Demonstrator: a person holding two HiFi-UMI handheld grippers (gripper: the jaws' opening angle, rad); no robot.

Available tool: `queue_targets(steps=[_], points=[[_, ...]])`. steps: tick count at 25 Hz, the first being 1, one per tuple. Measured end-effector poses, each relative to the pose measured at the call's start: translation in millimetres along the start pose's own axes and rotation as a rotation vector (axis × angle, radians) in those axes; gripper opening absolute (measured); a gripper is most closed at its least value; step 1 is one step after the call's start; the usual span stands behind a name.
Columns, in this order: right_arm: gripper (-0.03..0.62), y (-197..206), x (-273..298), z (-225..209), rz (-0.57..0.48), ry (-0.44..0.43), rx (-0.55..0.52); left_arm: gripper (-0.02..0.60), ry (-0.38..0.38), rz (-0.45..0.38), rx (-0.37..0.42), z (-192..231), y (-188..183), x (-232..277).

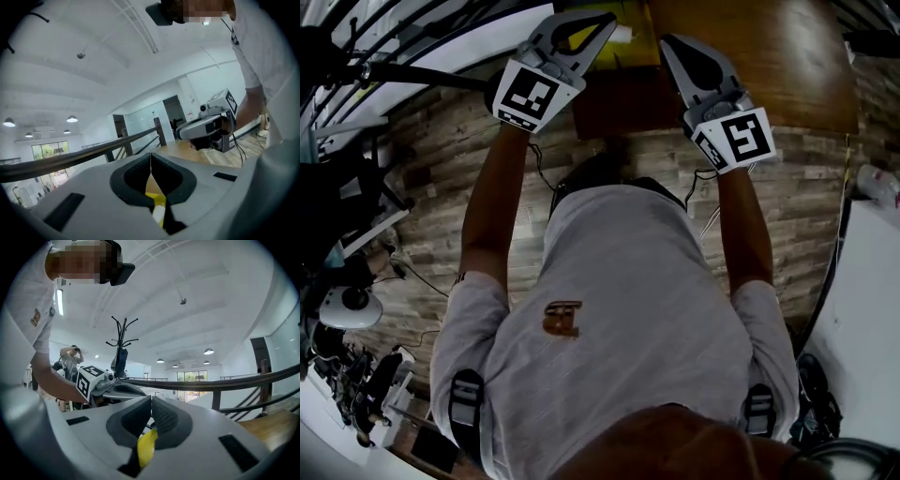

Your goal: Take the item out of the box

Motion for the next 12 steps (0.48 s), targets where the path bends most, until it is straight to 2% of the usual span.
queue_targets(steps=[7,12], points=[[0.031,26.1,-11.9,-17.9,0.065,0.111,0.021,0.021,0.225,0.212,0.104,-21.7,36.7,40.2],[0.031,38.4,-19.5,-18.8,0.107,0.155,0.029,0.031,0.392,0.355,0.178,-43.4,65.3,59.4]])
Point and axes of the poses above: the fingertips, and each gripper's own axes: x forward along the fingers, z to its left, y out of its underside, the point moved 2 cm from there along -x, backward along the fingers, and after that the axes turned 2 degrees about -x, right-handed, at the moved point
